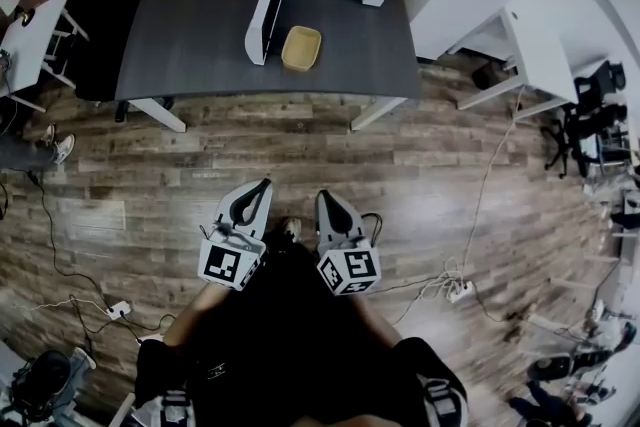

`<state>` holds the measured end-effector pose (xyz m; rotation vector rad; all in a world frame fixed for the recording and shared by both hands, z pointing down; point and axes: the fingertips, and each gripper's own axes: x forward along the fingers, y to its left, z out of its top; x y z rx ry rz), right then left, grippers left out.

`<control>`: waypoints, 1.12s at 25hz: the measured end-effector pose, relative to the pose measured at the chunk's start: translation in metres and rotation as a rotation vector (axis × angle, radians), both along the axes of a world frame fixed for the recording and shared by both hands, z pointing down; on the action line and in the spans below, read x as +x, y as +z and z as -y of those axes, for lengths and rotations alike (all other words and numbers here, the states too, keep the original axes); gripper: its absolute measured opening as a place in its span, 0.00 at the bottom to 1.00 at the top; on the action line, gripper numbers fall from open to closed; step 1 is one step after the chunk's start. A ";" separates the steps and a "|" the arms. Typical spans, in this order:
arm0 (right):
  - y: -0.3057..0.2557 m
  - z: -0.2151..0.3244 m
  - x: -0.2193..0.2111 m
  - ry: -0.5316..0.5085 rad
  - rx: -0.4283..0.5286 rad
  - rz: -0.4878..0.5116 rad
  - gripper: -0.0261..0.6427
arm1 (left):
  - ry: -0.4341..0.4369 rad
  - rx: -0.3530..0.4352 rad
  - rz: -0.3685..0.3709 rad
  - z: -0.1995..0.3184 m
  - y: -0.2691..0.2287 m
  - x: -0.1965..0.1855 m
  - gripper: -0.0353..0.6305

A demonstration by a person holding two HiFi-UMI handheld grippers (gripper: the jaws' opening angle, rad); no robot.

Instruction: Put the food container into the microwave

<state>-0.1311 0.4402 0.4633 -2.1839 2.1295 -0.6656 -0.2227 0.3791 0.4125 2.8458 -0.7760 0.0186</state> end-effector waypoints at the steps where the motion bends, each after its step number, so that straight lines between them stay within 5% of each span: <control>1: 0.001 -0.001 0.004 -0.009 0.003 -0.002 0.09 | -0.009 0.003 0.003 -0.002 0.001 0.004 0.11; 15: 0.015 0.026 0.044 -0.015 0.003 0.003 0.09 | -0.022 0.017 0.010 0.011 0.012 0.047 0.11; 28: 0.026 0.143 0.085 0.018 -0.041 -0.007 0.09 | 0.002 0.001 -0.016 0.139 0.014 0.088 0.10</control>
